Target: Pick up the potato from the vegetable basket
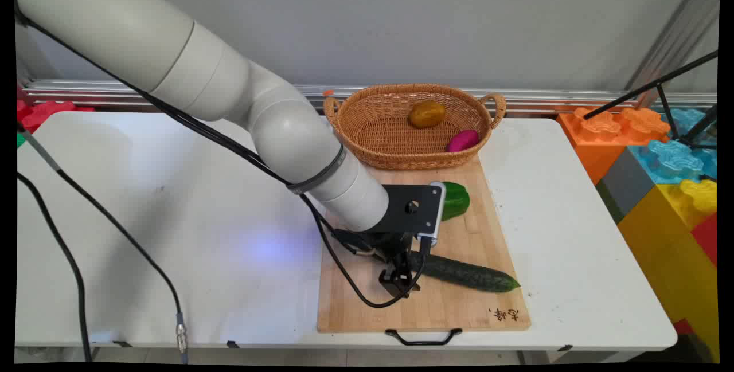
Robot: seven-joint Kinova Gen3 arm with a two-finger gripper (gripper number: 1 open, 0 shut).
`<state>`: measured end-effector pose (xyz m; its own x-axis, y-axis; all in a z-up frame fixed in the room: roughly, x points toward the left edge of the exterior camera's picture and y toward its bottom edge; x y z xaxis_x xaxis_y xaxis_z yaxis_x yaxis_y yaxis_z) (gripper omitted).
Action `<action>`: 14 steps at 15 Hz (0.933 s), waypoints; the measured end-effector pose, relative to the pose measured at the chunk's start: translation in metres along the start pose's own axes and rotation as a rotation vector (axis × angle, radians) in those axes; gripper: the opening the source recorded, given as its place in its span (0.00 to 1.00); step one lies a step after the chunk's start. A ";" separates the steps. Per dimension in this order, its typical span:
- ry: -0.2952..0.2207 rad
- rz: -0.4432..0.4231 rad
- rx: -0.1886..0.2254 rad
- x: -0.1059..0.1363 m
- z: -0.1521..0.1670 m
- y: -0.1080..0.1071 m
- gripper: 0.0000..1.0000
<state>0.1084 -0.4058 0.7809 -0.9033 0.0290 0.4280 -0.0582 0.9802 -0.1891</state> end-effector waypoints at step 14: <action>0.066 -0.126 0.220 0.017 -0.070 -0.119 1.00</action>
<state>0.1293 -0.5079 0.8726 -0.8536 -0.0711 0.5161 -0.2664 0.9109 -0.3151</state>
